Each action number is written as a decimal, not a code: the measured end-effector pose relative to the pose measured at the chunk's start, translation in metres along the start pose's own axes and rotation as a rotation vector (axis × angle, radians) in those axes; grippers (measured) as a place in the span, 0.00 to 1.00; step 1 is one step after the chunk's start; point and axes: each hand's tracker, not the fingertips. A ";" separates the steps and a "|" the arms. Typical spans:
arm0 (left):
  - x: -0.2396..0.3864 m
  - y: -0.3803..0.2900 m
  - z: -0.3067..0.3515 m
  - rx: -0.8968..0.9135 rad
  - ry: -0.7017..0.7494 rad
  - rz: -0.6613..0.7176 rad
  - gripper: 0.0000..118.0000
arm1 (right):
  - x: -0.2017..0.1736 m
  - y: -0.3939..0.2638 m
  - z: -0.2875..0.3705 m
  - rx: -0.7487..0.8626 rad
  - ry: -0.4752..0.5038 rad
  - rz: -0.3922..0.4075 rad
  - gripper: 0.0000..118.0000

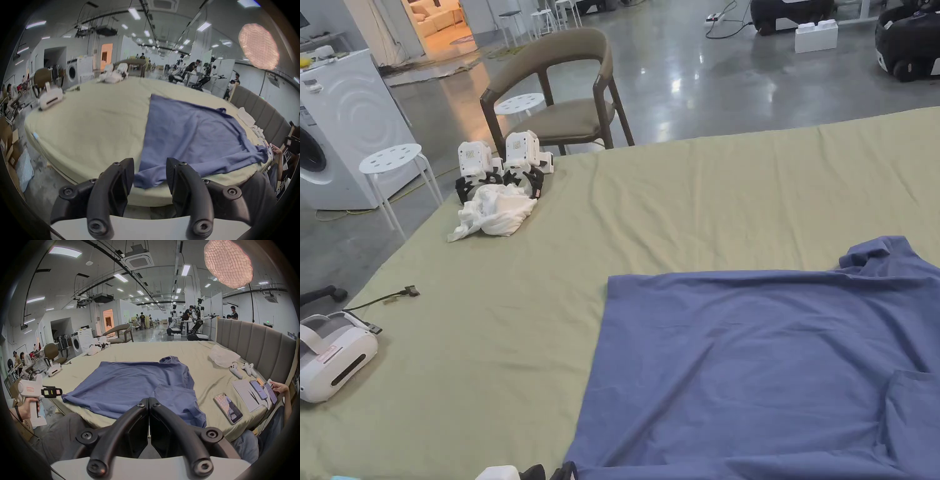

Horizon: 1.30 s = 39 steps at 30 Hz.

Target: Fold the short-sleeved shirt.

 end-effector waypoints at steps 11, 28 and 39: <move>0.016 -0.011 -0.043 -0.144 0.009 -0.117 0.07 | 0.030 -0.019 -0.008 -0.105 -0.098 -0.056 0.00; 0.027 -0.010 -0.043 -0.185 0.043 -0.156 0.06 | 0.112 -0.074 -0.118 -0.331 -0.190 -0.256 0.05; 0.015 0.053 -0.026 -0.094 -0.049 0.011 0.03 | 0.106 -0.020 -0.105 -0.172 -0.164 -0.202 0.05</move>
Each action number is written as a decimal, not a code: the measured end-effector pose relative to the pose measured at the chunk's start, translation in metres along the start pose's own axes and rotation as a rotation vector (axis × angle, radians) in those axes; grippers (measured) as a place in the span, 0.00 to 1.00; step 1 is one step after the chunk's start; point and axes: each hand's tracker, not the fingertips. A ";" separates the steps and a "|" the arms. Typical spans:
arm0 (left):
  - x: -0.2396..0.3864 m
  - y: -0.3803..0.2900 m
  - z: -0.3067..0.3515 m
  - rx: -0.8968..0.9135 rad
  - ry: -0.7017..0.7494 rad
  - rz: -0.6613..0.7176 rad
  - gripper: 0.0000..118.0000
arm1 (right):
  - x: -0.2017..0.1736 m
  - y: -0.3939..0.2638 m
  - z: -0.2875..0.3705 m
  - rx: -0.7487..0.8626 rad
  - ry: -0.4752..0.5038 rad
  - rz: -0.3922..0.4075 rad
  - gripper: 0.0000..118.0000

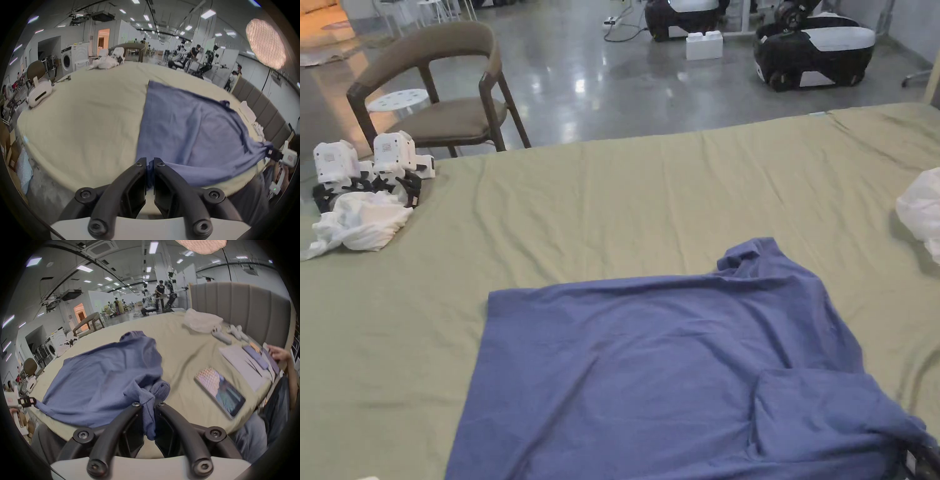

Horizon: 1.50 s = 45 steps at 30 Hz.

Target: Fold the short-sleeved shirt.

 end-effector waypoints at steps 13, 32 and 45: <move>0.017 0.150 -0.123 0.064 0.027 0.012 0.03 | -0.022 0.120 -0.141 -0.078 -0.037 -0.001 0.05; 0.051 0.076 0.015 0.320 -0.010 -0.092 0.69 | -0.022 0.058 -0.040 0.096 0.108 0.001 0.53; 0.098 0.029 0.092 0.425 -0.098 -0.174 0.00 | -0.082 0.041 0.050 0.230 0.178 0.183 0.00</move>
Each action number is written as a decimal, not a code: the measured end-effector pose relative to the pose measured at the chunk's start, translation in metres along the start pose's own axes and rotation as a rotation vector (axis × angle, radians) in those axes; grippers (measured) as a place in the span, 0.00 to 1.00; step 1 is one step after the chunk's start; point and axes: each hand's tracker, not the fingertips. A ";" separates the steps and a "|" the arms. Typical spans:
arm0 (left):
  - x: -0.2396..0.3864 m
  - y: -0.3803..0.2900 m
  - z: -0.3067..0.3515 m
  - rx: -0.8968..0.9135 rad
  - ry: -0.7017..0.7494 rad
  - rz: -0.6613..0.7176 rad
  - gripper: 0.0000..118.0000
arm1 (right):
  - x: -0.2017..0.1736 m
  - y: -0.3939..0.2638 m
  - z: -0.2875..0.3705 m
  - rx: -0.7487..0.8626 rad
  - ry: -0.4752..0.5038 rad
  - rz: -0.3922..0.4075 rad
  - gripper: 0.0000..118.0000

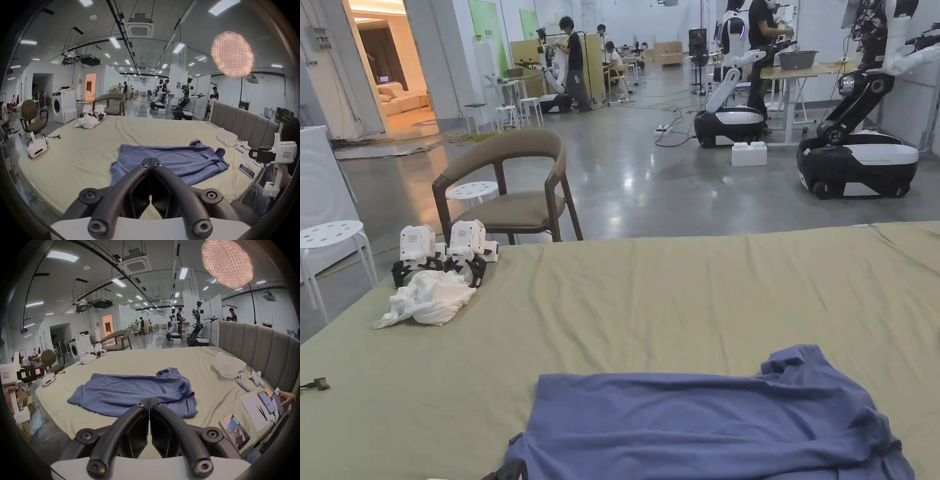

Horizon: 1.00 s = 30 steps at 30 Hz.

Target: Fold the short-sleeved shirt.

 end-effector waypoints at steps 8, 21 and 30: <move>-0.020 -0.012 -0.008 -0.062 0.032 0.011 0.00 | 0.003 -0.007 0.000 -0.012 0.005 -0.035 0.00; -0.095 -0.090 -0.148 -0.401 0.133 0.137 0.59 | 0.025 -0.051 -0.001 -0.175 -0.052 -0.077 0.00; -0.094 -0.109 -0.185 -0.480 0.172 0.070 0.06 | 0.051 -0.069 -0.007 -0.262 -0.110 -0.140 0.00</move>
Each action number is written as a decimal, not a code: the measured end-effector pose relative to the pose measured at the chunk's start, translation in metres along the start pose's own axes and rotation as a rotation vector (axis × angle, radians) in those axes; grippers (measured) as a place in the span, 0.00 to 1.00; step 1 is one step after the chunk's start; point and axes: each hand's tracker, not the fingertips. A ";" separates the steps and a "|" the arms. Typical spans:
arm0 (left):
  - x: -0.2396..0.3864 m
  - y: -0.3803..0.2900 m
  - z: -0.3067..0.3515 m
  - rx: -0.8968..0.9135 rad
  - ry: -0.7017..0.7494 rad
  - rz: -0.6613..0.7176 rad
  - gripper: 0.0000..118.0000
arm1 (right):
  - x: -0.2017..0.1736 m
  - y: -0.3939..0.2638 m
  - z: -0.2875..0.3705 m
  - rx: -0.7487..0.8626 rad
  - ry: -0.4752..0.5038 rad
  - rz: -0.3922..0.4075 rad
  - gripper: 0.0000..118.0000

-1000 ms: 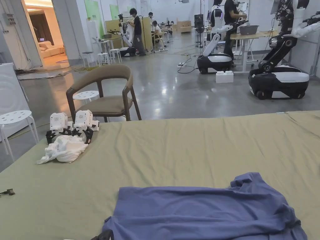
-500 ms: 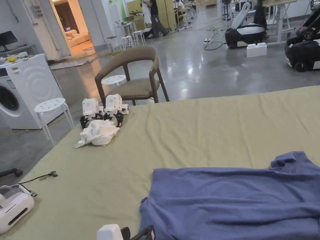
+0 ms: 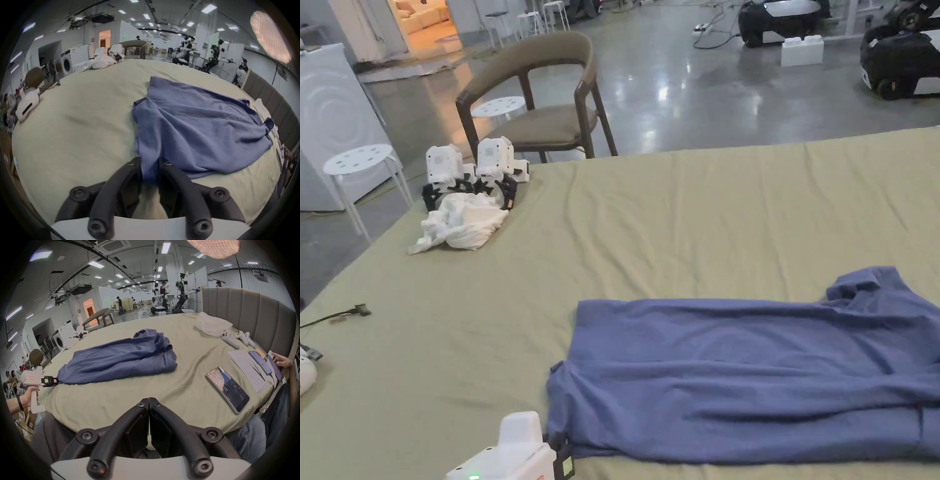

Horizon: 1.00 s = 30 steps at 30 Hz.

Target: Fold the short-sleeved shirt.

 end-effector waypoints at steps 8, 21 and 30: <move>0.014 0.005 -0.008 -0.061 0.020 -0.085 0.03 | 0.022 0.056 -0.099 -0.031 -0.033 -0.149 0.59; 0.009 0.013 -0.009 -0.097 -0.008 -0.115 0.00 | 0.029 0.072 -0.182 -0.152 -0.195 -0.058 0.05; -0.016 0.011 0.082 -0.010 -0.022 -0.010 0.00 | 0.029 0.056 -0.099 -0.105 -0.221 0.001 0.05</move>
